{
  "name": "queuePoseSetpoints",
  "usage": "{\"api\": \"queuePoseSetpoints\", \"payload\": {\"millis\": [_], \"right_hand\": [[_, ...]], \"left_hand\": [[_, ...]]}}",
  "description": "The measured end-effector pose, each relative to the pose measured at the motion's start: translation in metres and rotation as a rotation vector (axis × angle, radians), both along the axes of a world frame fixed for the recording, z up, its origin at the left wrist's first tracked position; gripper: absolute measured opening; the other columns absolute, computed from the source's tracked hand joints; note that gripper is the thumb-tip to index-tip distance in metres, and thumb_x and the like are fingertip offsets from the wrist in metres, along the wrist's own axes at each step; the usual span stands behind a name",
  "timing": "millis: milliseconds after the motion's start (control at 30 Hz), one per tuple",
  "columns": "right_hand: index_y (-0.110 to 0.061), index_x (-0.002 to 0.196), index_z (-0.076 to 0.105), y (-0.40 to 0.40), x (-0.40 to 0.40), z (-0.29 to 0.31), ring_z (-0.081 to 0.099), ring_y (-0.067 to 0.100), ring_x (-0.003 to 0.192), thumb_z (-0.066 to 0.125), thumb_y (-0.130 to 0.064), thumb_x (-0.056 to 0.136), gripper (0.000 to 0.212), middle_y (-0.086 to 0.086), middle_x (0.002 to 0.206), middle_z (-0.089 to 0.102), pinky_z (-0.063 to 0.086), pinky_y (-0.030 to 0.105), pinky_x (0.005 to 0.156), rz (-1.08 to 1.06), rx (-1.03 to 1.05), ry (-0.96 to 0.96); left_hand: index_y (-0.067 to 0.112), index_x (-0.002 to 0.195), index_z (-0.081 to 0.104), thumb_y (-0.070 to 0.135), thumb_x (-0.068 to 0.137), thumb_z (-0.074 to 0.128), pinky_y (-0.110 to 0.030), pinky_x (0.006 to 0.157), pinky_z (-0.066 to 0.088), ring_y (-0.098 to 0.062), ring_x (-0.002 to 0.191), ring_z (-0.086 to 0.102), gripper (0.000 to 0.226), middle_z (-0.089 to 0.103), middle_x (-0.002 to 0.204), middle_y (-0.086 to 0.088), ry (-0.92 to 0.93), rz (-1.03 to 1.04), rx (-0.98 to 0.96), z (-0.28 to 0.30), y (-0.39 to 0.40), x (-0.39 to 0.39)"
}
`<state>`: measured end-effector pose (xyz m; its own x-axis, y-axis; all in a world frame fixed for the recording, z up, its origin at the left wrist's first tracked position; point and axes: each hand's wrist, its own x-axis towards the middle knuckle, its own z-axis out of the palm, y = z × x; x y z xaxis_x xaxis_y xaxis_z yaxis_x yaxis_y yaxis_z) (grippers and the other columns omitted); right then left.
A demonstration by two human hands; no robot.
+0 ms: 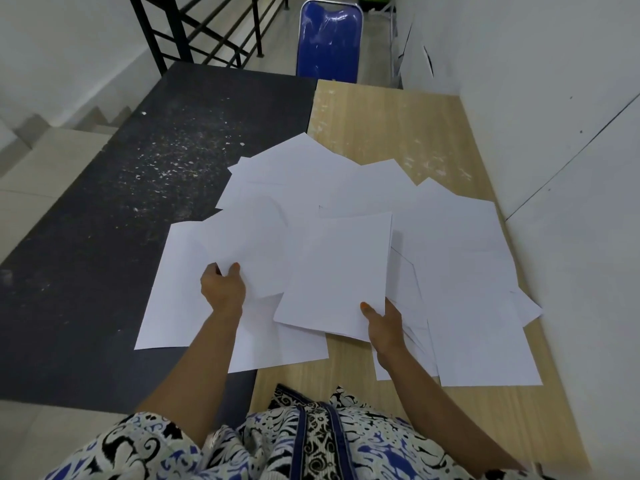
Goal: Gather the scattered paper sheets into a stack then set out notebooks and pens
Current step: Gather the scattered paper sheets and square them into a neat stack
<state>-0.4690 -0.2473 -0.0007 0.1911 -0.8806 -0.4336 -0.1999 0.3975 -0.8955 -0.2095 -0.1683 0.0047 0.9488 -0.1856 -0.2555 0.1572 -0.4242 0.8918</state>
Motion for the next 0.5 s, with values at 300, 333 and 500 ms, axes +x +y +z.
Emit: {"api": "queuePoseSetpoints", "payload": {"millis": [300,333,500], "right_hand": [[-0.013,0.128,0.056,-0.003,-0.003,-0.005,0.056,0.016,0.1,0.055,-0.012,0.096,0.032,-0.001,0.112,0.061,0.043,0.029,0.089,0.016,0.041,0.026],[-0.014,0.128,0.056,-0.003,-0.004,-0.005,0.056,0.016,0.1,0.056,-0.012,0.096,0.032,-0.001,0.112,0.061,0.044,0.03,0.09,0.019,0.056,0.024],[-0.014,0.128,0.057,-0.005,-0.004,-0.009,0.058,0.019,0.105,0.057,-0.014,0.096,0.032,0.002,0.117,0.063,0.046,0.035,0.097,0.039,0.111,0.031]], "left_hand": [[0.0,0.113,0.06,0.014,0.093,0.061,-0.025,0.084,0.05,-0.016,0.09,0.06,0.024,0.062,0.104,-0.003,0.052,0.312,-0.316,0.039,-0.024,0.018],[0.0,0.112,0.06,0.014,0.092,0.062,-0.024,0.081,0.049,-0.016,0.089,0.06,0.024,0.062,0.103,-0.003,0.061,0.293,-0.328,0.04,-0.025,0.016],[0.011,0.082,0.06,0.011,0.088,0.066,-0.03,0.075,0.048,-0.02,0.082,0.057,0.009,0.061,0.082,0.0,0.171,-0.094,-0.243,0.027,-0.026,-0.001]]}}
